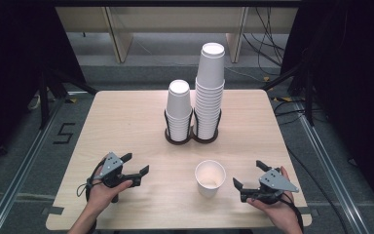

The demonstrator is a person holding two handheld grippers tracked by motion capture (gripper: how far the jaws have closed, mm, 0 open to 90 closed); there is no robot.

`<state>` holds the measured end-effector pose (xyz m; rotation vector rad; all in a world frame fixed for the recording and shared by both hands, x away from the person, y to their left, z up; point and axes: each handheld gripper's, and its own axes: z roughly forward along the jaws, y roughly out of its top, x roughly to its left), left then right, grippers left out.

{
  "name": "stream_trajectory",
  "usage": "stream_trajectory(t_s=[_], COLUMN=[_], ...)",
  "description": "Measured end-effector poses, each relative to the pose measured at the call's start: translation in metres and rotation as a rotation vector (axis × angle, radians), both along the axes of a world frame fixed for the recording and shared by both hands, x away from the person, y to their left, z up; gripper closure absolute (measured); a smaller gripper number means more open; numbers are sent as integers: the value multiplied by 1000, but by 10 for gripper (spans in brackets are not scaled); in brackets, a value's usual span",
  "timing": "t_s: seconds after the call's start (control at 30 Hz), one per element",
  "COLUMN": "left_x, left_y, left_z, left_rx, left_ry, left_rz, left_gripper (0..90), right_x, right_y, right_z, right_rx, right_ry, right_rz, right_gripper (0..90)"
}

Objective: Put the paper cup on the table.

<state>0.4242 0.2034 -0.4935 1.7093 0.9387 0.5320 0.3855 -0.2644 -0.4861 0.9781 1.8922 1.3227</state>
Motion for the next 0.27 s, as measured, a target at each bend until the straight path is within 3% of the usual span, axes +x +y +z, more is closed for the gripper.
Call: stream_trajectory(t_s=[0.03,0.07,0.13,0.27], left_x=[0,0,0,-1], left_y=[0,-1,-2,-6], left_z=[0,0,-1,0], left_rx=[-2,-2,-6,17], left_ry=[-1,1,-5,-2], left_rz=[-2,-2,-21,-29], left_gripper=[150,150,150,145], right_x=[1,5,7,9], right_y=[-2,-4,-6,-7], right_z=[0,-2,-4,-5], right_rx=[15,9,29,41], right_ry=[5,-24,-36,-46], right_rz=[-35,-57,-102,-137], right_gripper=[11,16,26,32])
